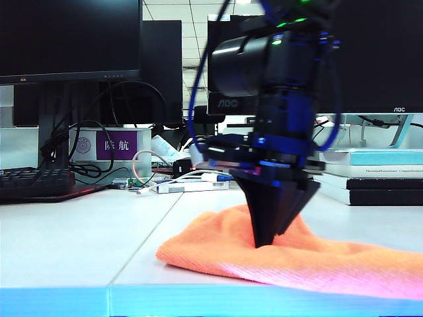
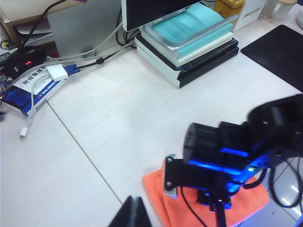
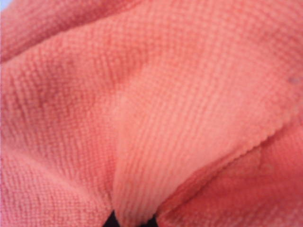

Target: Wipe the table from back to front using the rag.

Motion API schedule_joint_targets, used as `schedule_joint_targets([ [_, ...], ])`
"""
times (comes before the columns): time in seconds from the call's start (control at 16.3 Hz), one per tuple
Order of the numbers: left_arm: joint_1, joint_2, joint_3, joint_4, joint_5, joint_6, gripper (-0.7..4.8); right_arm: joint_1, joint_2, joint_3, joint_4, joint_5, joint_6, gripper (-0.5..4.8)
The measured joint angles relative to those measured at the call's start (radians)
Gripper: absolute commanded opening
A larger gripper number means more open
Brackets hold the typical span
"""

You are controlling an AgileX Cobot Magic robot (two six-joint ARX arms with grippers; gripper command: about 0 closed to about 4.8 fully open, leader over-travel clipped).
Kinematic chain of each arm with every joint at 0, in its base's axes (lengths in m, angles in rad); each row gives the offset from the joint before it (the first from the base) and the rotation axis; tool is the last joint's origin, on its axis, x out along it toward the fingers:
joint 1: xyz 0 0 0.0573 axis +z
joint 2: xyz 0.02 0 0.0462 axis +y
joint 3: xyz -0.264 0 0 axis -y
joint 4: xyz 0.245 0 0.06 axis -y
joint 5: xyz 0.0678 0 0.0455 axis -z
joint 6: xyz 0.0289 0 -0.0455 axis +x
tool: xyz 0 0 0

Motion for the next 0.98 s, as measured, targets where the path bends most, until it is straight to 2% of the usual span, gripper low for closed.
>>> schedule_joint_targets([
  [0.49,0.0,0.0,0.0,0.0,0.0,0.0,-0.06,0.0,-0.026,-0.053,0.113,0.029,0.082,-0.01],
  [0.74,0.0,0.0,0.0,0.0,0.0,0.0,-0.05,-0.003,-0.013,-0.063,0.312,0.12,0.1,-0.01],
  [0.98,0.0,0.0,0.0,-0.002,0.0,0.0,-0.05,-0.026,-0.002,-0.068,0.395,0.164,0.103,-0.01],
])
